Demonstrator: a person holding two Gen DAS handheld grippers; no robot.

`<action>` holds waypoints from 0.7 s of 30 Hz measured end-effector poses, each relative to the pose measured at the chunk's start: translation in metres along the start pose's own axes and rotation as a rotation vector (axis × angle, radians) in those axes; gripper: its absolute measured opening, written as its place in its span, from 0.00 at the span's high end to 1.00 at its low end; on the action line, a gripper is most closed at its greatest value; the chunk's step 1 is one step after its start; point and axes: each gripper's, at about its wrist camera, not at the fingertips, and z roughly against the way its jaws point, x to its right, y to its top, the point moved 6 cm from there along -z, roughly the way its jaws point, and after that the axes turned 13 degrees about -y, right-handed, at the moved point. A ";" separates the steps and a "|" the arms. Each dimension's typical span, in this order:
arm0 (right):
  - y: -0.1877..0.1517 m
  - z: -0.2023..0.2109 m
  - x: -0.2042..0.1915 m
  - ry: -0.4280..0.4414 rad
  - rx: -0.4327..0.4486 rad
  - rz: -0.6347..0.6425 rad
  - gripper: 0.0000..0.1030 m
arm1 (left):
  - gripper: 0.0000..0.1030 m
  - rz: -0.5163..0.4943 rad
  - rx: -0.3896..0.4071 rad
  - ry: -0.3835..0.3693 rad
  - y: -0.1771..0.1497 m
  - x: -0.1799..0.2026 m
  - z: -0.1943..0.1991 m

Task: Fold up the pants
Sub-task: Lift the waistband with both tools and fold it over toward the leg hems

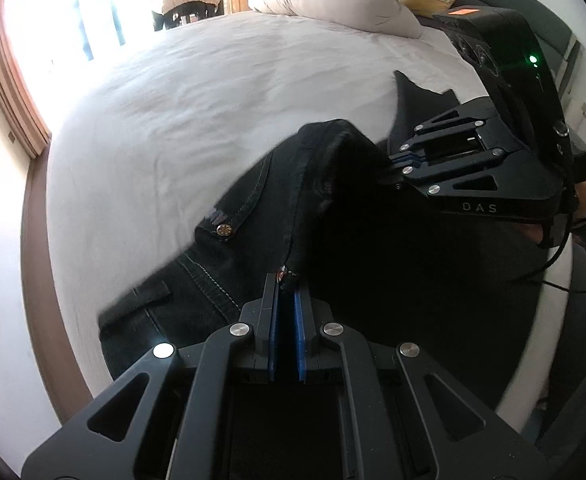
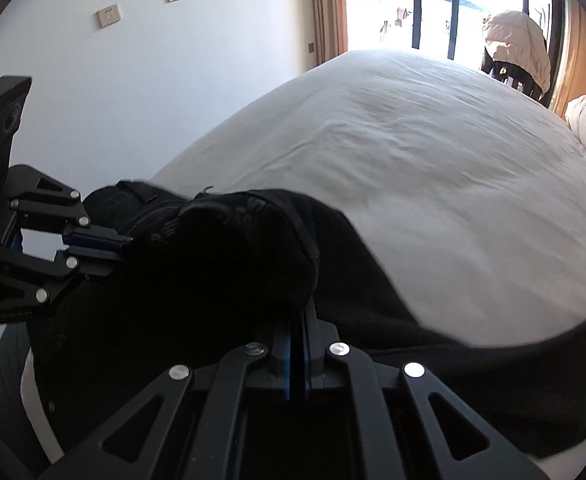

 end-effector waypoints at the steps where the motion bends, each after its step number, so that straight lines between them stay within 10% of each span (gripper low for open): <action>1: -0.005 0.005 -0.003 -0.003 0.000 0.006 0.95 | 0.95 0.000 -0.007 0.002 -0.005 0.003 0.000; 21: -0.117 0.069 -0.087 -0.050 -0.008 0.158 0.95 | 0.95 0.026 -0.109 0.030 -0.136 0.073 0.022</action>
